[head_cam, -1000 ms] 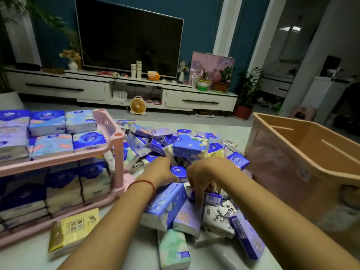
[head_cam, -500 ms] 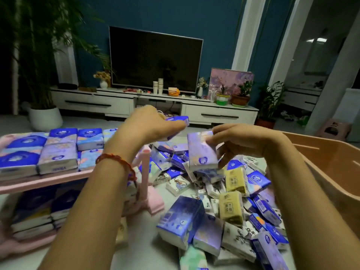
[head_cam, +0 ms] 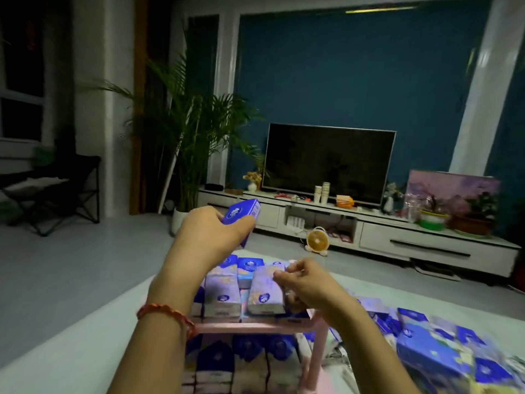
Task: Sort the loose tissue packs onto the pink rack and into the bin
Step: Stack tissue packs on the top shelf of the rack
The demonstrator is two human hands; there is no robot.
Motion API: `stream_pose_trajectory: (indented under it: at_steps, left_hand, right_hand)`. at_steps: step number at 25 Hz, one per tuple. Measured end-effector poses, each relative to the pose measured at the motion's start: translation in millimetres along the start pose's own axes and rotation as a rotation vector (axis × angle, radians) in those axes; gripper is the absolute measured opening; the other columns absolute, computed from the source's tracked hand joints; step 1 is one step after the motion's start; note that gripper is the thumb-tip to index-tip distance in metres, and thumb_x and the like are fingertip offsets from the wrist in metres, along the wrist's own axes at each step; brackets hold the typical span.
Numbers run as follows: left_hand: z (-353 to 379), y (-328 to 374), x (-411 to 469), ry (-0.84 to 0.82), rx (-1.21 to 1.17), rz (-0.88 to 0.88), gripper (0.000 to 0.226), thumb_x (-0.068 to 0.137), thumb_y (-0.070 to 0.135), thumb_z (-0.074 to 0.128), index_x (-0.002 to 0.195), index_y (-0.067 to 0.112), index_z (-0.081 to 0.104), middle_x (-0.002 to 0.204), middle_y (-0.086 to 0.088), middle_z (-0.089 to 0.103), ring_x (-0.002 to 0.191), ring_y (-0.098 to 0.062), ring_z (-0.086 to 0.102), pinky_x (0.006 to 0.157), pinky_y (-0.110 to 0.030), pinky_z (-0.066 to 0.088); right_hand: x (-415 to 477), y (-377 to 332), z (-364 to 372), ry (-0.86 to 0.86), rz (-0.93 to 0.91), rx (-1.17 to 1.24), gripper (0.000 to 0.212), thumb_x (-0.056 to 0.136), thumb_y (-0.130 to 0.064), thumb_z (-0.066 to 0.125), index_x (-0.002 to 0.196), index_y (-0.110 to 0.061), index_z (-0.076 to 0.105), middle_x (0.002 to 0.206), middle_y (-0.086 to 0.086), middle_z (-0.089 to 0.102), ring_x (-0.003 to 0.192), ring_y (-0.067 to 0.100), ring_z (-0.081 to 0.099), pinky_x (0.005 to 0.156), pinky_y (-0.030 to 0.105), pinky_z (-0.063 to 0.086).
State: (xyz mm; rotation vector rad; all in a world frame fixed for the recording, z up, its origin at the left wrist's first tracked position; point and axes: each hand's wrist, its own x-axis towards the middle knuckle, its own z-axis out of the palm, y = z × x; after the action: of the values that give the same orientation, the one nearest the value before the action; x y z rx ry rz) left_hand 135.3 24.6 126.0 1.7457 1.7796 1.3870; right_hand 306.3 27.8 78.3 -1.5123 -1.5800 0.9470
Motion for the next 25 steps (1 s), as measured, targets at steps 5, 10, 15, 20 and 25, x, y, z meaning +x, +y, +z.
stream_pose_trajectory:
  at_steps: [5, 10, 15, 20, 25]
  left_hand:
    - [20.4, 1.6, -1.5, -0.106, 0.044, 0.011, 0.047, 0.076, 0.049, 0.061, 0.085, 0.004, 0.069, 0.082, -0.009, 0.063, 0.074, -0.020, 0.055, 0.049, -0.024, 0.031]
    - [38.7, 1.1, -9.7, -0.163, 0.085, -0.019, 0.034, 0.075, 0.041, 0.066, 0.082, 0.008, 0.063, 0.096, -0.011, 0.063, 0.084, -0.022, 0.058, 0.063, -0.029, 0.043]
    - [70.7, 12.3, -22.7, -0.183, 0.146, 0.039, 0.051, 0.076, 0.045, 0.063, 0.108, 0.006, 0.056, 0.113, -0.009, 0.050, 0.102, -0.024, 0.051, 0.068, -0.029, 0.038]
    - [95.6, 22.9, -40.3, -0.112, 0.376, 0.244, 0.052, 0.083, 0.043, 0.057, 0.120, 0.009, 0.044, 0.121, -0.007, 0.040, 0.117, -0.025, 0.040, 0.089, -0.032, 0.039]
    - [79.9, 31.8, -44.5, -0.419, 0.169, 0.232, 0.051, 0.076, 0.040, 0.071, 0.115, 0.010, 0.055, 0.103, -0.005, 0.052, 0.094, -0.018, 0.051, 0.073, -0.025, 0.040]
  right_hand:
    - [6.7, 0.4, 7.4, -0.011, -0.069, -0.158, 0.019, 0.088, -0.028, 0.061, 0.090, -0.009, 0.062, 0.061, 0.003, 0.058, 0.046, 0.011, 0.053, 0.056, 0.026, 0.049]
    - [-3.5, -9.1, -15.5, 0.000, -0.045, 0.239, 0.034, 0.095, -0.036, 0.048, 0.105, -0.004, 0.058, 0.078, 0.009, 0.057, 0.053, 0.015, 0.053, 0.047, 0.018, 0.047]
    - [-8.6, -8.2, -27.3, 0.013, -0.043, 0.283, 0.035, 0.092, -0.028, 0.058, 0.117, -0.006, 0.048, 0.082, 0.014, 0.061, 0.056, 0.018, 0.059, 0.048, 0.021, 0.050]
    - [-2.9, 9.7, -29.0, 0.155, 0.026, 0.302, 0.020, 0.092, -0.020, 0.057, 0.103, -0.006, 0.048, 0.067, 0.007, 0.053, 0.044, 0.011, 0.047, 0.043, 0.021, 0.042]
    - [0.6, 26.2, -47.1, 0.217, 0.059, 0.225, 0.019, 0.091, -0.021, 0.058, 0.096, -0.003, 0.057, 0.065, 0.009, 0.053, 0.043, 0.012, 0.043, 0.045, 0.020, 0.033]
